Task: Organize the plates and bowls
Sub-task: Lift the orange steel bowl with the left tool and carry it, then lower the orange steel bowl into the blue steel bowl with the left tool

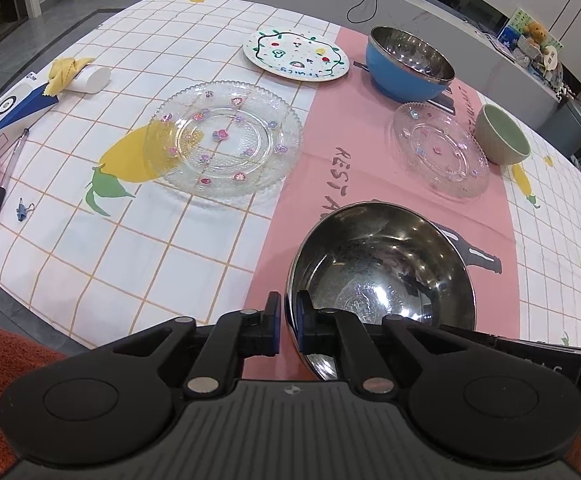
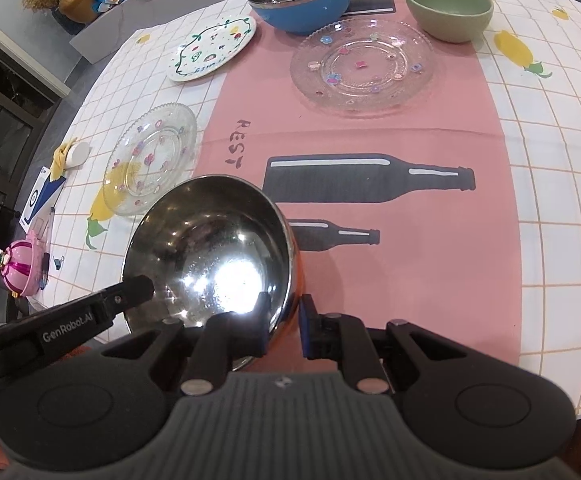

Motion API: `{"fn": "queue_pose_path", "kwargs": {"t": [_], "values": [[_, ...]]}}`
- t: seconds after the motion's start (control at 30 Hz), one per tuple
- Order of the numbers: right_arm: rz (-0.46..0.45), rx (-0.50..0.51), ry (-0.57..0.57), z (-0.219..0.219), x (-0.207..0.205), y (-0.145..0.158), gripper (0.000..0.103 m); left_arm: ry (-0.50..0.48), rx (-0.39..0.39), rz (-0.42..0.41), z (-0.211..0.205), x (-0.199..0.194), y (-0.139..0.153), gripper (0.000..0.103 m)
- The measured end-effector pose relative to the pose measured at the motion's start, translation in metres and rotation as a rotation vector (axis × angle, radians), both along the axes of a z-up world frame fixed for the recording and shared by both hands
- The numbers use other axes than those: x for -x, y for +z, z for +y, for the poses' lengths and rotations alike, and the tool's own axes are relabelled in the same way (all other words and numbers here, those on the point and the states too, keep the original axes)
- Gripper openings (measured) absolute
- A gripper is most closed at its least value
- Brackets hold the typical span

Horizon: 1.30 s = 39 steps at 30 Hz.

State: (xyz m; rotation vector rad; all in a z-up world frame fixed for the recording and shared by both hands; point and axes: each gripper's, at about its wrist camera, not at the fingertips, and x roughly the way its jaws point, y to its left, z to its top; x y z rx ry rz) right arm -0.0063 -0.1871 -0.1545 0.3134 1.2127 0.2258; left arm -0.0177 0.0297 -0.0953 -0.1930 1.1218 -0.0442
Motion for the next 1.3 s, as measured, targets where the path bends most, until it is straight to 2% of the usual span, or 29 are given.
{"fn": "queue_pose_path", "kwargs": {"t": [0.03,0.13,0.27,0.4,0.5,0.63,0.7,0.93,1.03,1.13,1.3], "values": [[-0.008,0.010,0.001,0.001,0.001,0.002,0.017,0.001,-0.008,0.002,0.000,0.000,0.000,0.014],[-0.042,0.046,0.006,0.002,0.004,0.007,0.035,-0.015,-0.042,-0.007,-0.003,0.000,0.004,0.016],[-0.047,0.039,-0.011,-0.004,0.004,0.011,0.041,-0.044,-0.109,-0.056,-0.008,0.003,0.014,0.020],[-0.072,0.038,-0.020,-0.010,0.006,0.019,0.041,-0.058,-0.143,-0.108,-0.012,0.005,0.027,0.021],[-0.110,0.054,-0.033,-0.015,0.009,0.027,0.042,-0.059,-0.134,-0.139,-0.012,0.005,0.036,0.021],[-0.149,0.062,-0.056,-0.025,0.008,0.038,0.043,-0.053,-0.041,-0.157,-0.009,0.003,0.049,0.024],[-0.169,0.063,-0.072,-0.031,0.005,0.045,0.044,-0.054,-0.020,-0.168,-0.011,0.000,0.056,0.024],[-0.251,0.075,-0.134,-0.054,-0.005,0.071,0.051,-0.083,-0.068,-0.205,-0.026,-0.017,0.076,0.024],[-0.266,0.078,-0.159,-0.065,-0.010,0.077,0.052,-0.102,-0.068,-0.214,-0.032,-0.028,0.082,0.024],[-0.275,0.079,-0.173,-0.073,-0.018,0.081,0.060,-0.131,-0.090,-0.230,-0.042,-0.039,0.089,0.024],[-0.285,0.085,-0.182,-0.083,-0.034,0.086,0.062,-0.178,-0.104,-0.247,-0.058,-0.060,0.095,0.024]]}}
